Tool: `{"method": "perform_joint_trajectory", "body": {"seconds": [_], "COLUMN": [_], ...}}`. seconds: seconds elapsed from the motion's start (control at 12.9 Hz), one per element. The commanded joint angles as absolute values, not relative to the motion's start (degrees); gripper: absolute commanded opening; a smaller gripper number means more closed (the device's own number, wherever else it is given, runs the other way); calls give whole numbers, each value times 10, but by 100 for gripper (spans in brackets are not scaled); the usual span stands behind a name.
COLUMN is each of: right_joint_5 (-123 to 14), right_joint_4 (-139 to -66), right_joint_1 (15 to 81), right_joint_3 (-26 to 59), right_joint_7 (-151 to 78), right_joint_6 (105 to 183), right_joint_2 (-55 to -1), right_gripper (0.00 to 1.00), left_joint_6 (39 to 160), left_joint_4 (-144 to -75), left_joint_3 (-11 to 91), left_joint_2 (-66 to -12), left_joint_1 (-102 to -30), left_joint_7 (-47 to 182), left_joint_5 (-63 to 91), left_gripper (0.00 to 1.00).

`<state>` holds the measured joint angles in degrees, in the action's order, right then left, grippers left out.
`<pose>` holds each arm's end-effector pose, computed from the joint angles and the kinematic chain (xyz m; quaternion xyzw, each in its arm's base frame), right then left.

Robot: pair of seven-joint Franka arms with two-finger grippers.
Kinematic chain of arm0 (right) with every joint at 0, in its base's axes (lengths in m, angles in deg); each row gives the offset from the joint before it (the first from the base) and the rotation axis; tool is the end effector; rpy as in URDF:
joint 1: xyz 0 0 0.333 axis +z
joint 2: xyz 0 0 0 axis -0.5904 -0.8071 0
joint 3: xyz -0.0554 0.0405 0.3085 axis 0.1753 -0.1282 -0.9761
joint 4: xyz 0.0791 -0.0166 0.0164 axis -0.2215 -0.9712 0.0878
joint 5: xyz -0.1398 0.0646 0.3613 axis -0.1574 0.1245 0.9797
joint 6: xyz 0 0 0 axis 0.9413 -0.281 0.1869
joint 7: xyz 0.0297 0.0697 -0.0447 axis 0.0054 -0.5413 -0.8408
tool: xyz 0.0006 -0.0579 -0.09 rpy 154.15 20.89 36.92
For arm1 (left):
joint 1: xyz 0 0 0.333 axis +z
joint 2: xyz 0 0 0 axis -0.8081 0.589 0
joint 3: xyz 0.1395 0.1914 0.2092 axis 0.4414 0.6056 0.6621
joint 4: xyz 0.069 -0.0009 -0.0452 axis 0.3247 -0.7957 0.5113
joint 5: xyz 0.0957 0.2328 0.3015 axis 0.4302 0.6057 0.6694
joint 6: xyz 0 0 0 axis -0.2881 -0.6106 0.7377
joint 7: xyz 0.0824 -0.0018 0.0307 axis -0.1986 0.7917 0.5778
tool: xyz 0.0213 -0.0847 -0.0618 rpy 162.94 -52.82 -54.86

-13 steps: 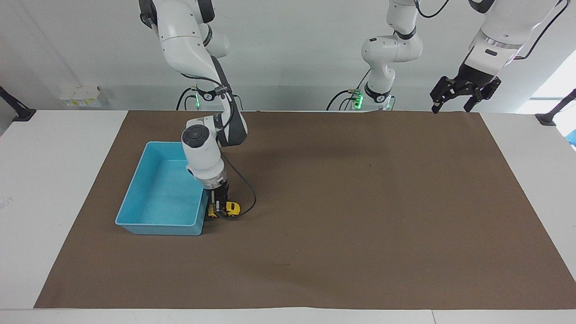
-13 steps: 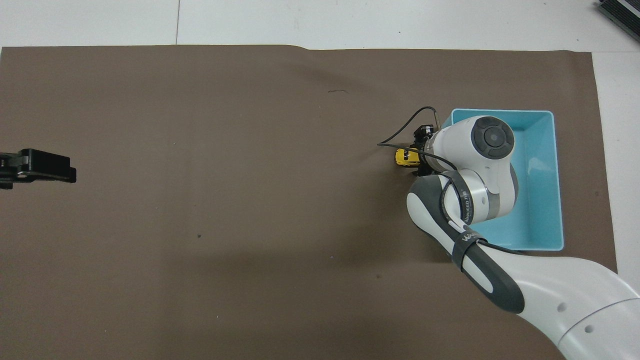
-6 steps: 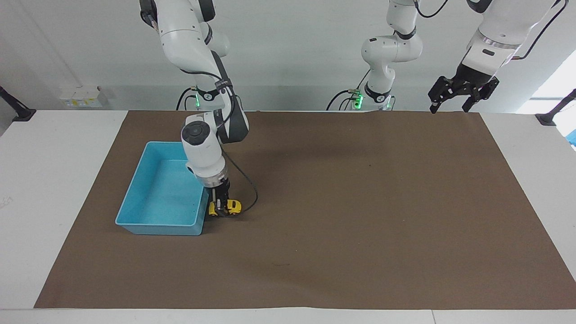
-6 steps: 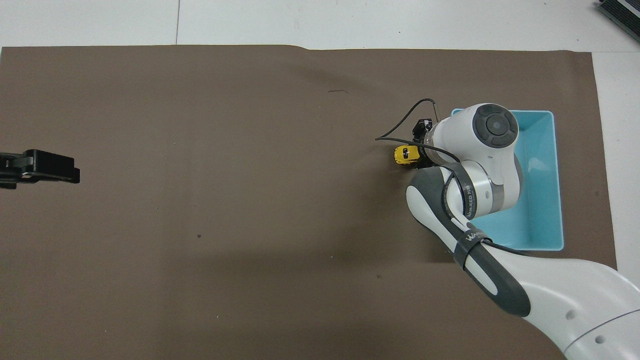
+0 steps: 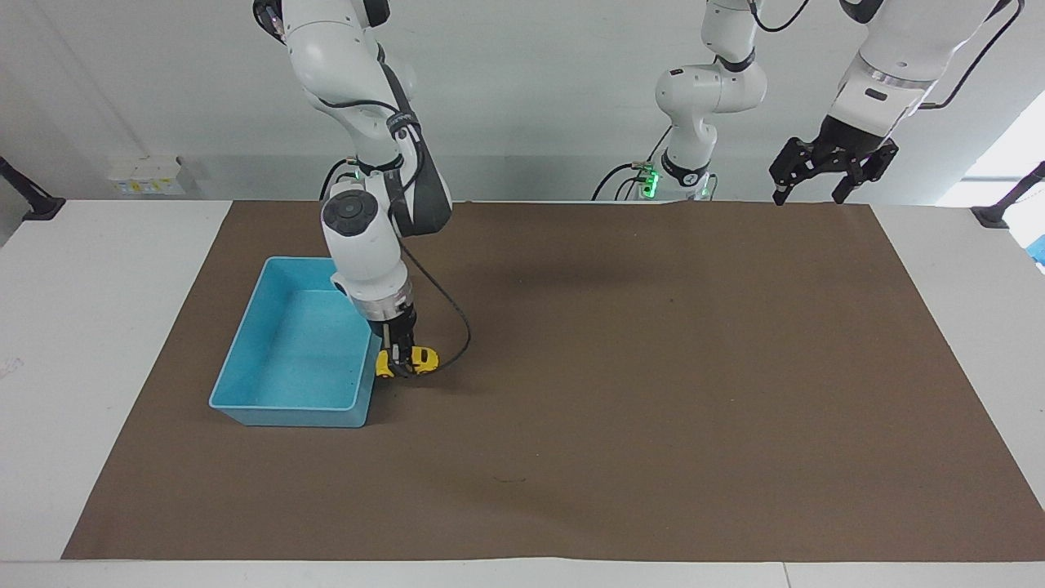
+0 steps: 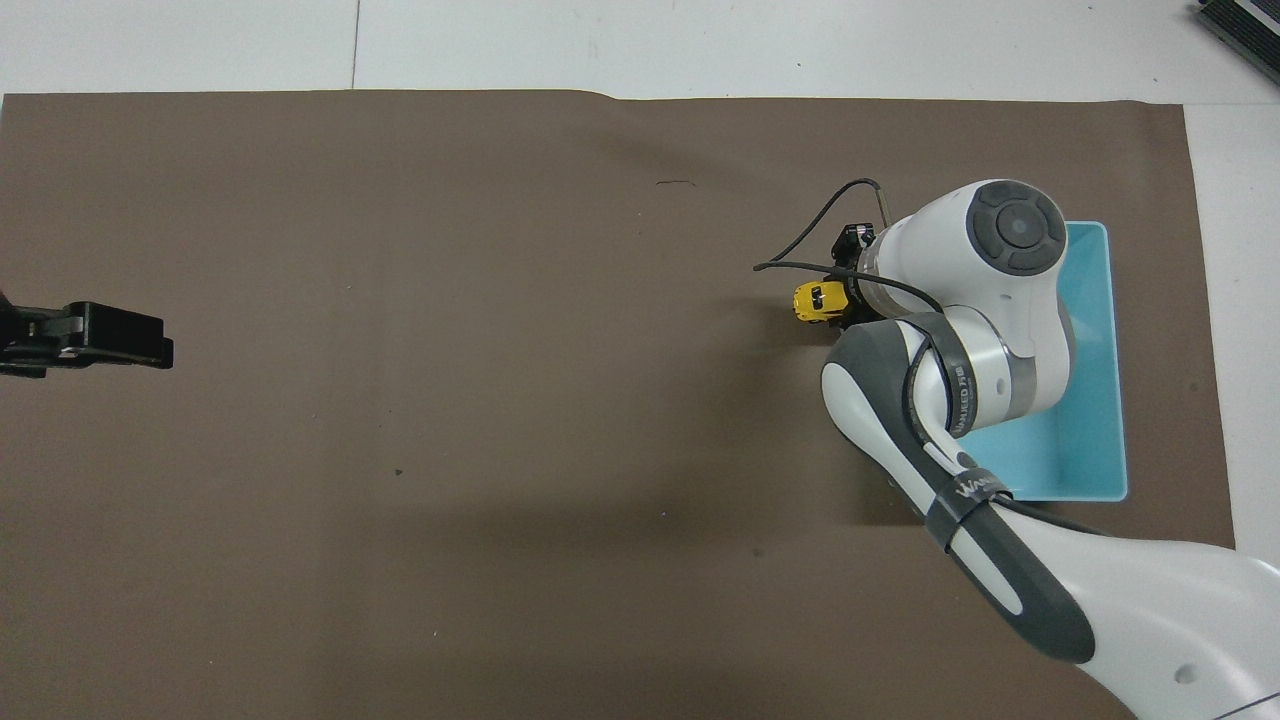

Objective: Wind up and store yellow beetle car
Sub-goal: 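Close the right gripper on the car and lift it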

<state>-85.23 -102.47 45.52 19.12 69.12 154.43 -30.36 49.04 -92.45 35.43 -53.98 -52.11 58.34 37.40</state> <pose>0.6266 0.1530 0.3830 -0.7417 0.6684 -0.0194 0.0527 0.5174 -0.0606 0.6577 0.9998 0.0030 0.0108 0.0149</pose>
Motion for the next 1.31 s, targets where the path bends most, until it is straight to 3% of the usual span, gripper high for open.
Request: {"method": "perform_joint_trajectory", "body": {"seconds": [0.0, 0.46, 1.24], "right_joint_5": [-839, -840, -837], "right_joint_4": [-1026, -1004, -1003], "right_joint_1": [452, 452, 443], "right_joint_3": [188, 177, 183], "right_joint_7": [686, 584, 293], "right_joint_6": [1513, 1425, 1361], "right_joint_2": [-269, -218, -149], "right_gripper": [0, 0, 0], "left_joint_6": [482, 482, 482], "left_joint_4": [-929, -929, -929], "left_joint_3": [359, 359, 359], "left_joint_2": [-550, -550, -550], "left_joint_1": [-523, -517, -517], "left_joint_7": [579, 579, 579], "left_joint_5": [367, 367, 367], "left_gripper": [100, 100, 100]}}
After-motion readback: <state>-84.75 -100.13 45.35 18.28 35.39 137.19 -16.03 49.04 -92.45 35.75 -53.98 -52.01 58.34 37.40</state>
